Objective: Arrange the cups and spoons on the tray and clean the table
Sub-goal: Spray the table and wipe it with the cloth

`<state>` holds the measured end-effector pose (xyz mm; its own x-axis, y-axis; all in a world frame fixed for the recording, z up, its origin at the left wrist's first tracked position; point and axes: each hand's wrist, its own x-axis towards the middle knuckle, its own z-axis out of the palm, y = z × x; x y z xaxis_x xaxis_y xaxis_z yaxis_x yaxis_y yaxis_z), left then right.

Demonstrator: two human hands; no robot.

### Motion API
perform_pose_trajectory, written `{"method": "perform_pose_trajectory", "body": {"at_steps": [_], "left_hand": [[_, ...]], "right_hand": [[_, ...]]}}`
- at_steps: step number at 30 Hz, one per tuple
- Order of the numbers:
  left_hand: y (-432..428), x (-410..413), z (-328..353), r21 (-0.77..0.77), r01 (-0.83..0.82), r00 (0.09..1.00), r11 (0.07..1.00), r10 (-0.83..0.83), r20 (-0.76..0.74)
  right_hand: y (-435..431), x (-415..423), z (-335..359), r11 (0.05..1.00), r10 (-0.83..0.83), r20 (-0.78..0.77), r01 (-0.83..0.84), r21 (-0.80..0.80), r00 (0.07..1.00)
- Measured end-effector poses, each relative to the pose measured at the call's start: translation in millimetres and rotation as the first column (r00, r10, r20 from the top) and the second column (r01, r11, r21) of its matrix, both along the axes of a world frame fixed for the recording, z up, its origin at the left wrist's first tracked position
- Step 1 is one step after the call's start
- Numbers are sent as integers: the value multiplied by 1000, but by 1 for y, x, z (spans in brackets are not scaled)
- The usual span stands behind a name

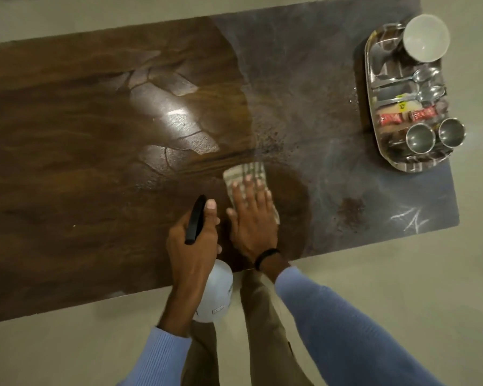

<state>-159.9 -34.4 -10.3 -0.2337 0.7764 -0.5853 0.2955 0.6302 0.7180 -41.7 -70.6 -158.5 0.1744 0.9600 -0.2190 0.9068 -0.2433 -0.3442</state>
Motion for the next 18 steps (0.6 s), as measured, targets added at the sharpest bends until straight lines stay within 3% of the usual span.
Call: {"method": "perform_pose_trajectory", "body": {"at_steps": [3, 6, 11, 14, 18], "left_hand": [[4, 15, 3, -15, -15, 1000, 1000, 15, -3], [10, 24, 3, -17, -12, 1000, 1000, 12, -12], [25, 48, -2, 13, 0, 999, 1000, 0, -36], [37, 69, 3, 33, 1, 1000, 999, -1, -28], [59, 97, 4, 8, 15, 1000, 1000, -15, 16]], "right_hand": [[-51, 25, 3, 990, 140, -23, -140, -14, 990], [-62, 76, 5, 999, 14, 4, -14, -36, 1000], [38, 82, 3, 976, -211, 38, 213, -42, 977], [47, 58, 0, 996, -82, -10, 82, -27, 997], [-8, 71, -4, 996, 81, -38, -82, -22, 996]]}}
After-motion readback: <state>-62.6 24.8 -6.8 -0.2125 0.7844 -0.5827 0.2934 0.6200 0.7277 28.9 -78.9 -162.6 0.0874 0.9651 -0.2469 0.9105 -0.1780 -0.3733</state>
